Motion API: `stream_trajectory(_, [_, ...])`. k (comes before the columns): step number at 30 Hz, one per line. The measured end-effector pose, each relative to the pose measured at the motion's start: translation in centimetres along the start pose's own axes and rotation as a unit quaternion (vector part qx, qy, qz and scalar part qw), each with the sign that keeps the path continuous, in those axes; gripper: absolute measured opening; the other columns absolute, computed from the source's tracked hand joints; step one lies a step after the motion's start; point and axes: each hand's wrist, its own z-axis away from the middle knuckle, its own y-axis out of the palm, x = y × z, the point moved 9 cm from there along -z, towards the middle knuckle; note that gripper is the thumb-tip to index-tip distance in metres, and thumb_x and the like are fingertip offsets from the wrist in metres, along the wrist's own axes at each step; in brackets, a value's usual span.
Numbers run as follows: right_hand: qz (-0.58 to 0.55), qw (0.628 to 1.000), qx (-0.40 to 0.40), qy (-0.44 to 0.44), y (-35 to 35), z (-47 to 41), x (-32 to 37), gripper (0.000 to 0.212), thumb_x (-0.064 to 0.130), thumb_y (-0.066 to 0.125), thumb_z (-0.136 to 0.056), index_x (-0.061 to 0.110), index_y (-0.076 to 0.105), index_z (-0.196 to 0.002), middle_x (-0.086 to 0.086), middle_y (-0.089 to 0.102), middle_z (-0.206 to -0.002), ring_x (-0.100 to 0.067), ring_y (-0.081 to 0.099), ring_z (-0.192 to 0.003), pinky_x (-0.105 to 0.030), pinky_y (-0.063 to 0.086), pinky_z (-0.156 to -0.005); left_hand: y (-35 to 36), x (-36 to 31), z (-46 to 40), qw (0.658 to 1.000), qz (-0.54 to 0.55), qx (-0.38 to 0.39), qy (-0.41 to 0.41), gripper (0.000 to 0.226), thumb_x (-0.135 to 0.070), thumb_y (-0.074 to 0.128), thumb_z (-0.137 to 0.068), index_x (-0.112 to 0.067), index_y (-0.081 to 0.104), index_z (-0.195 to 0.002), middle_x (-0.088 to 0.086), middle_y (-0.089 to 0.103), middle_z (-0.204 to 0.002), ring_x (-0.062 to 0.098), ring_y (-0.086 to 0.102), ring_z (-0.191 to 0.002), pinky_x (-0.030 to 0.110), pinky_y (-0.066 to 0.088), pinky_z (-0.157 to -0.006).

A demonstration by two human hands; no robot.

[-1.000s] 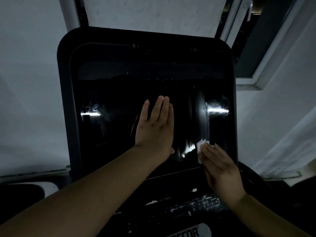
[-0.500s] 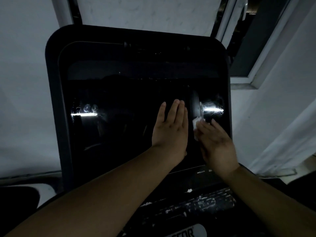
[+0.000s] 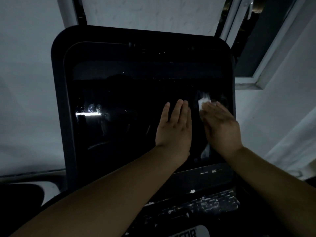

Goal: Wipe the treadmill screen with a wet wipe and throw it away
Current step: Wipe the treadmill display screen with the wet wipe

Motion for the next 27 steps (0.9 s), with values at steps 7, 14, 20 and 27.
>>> stream_trajectory(7, [-0.034,0.995,0.094,-0.012,-0.4,12.1,2.8,0.029,0.001,0.057,-0.090,-0.003,0.073,-0.114,-0.020,0.065,-0.131,-0.032,0.059,-0.127,-0.053,0.041,-0.113,0.1,-0.1,0.1,1.000,0.003,0.003,0.001,0.128,-0.064,0.065,-0.085,0.002,-0.019,-0.155,0.024,-0.027,-0.164,0.038,-0.029,-0.151,0.060,-0.013,-0.121])
stream_trajectory(14, [-0.035,0.997,0.068,-0.031,-0.5,10.4,2.5,0.026,0.002,0.057,-0.093,-0.002,0.074,-0.112,-0.018,0.065,-0.131,-0.030,0.059,-0.128,-0.054,0.042,-0.111,0.0,-0.3,0.0,1.000,0.010,-0.002,0.001,0.125,-0.064,0.063,-0.087,0.003,-0.018,-0.154,0.024,-0.027,-0.164,0.038,-0.028,-0.151,0.059,-0.013,-0.122])
stream_trajectory(20, [0.000,1.000,-0.007,-0.013,-0.5,0.4,-0.7,0.023,-0.001,0.060,-0.090,-0.002,0.073,-0.109,-0.020,0.070,-0.122,-0.032,0.067,-0.115,-0.049,0.045,-0.110,0.2,-0.3,0.0,1.000,0.006,-0.003,0.000,0.129,-0.067,0.064,-0.084,0.002,-0.018,-0.155,0.024,-0.027,-0.164,0.038,-0.029,-0.151,0.060,-0.012,-0.121])
stream_trajectory(27, [0.022,0.999,-0.022,0.014,0.3,-5.7,-4.0,0.023,-0.001,0.058,-0.089,-0.001,0.075,-0.105,-0.021,0.070,-0.121,-0.032,0.069,-0.111,-0.046,0.046,-0.109,0.1,0.0,-0.1,1.000,0.020,-0.014,-0.005,0.132,-0.062,0.072,-0.079,0.002,-0.013,-0.156,0.022,-0.019,-0.167,0.035,-0.024,-0.153,0.059,-0.012,-0.121])
